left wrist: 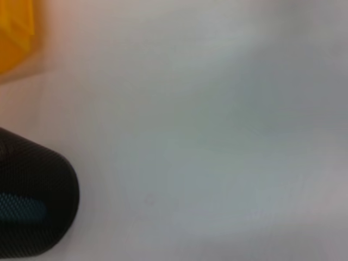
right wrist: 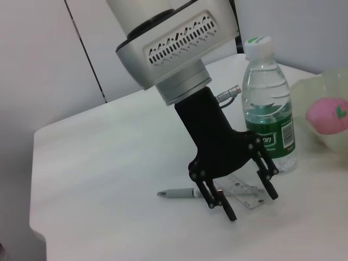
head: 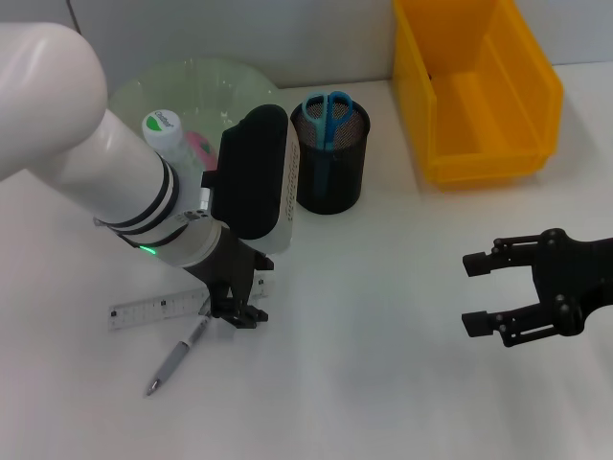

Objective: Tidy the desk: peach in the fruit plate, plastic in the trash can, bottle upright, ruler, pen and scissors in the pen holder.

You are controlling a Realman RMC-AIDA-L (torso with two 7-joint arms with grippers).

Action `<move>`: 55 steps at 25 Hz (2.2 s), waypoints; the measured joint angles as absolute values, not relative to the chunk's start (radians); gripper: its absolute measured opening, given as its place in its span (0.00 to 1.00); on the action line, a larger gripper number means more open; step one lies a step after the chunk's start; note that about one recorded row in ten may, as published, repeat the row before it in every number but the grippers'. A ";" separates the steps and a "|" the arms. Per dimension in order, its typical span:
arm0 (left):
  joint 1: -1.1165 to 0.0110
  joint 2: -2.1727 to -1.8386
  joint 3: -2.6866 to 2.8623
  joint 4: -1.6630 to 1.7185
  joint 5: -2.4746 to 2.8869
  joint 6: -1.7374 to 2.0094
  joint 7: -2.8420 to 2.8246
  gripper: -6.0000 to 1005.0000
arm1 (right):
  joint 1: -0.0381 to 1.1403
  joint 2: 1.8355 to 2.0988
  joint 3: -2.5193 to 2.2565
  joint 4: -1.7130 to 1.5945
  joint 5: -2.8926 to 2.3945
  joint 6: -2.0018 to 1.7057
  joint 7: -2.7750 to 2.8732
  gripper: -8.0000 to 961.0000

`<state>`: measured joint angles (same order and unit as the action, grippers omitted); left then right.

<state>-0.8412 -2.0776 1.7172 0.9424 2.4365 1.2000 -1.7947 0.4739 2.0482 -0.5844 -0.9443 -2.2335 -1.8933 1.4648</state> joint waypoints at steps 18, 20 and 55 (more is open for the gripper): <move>-0.847 -2.077 1.716 0.925 2.434 1.205 -1.779 0.64 | 0.476 2.049 -0.588 -0.945 -2.233 -1.885 1.465 0.84; -0.847 -2.077 1.716 0.925 2.433 1.206 -1.778 0.64 | 0.477 2.049 -0.588 -0.945 -2.233 -1.885 1.465 0.84; -0.849 -2.078 1.714 0.925 2.433 1.241 -1.733 0.62 | 0.483 2.055 -0.587 -0.945 -2.237 -1.881 1.463 0.84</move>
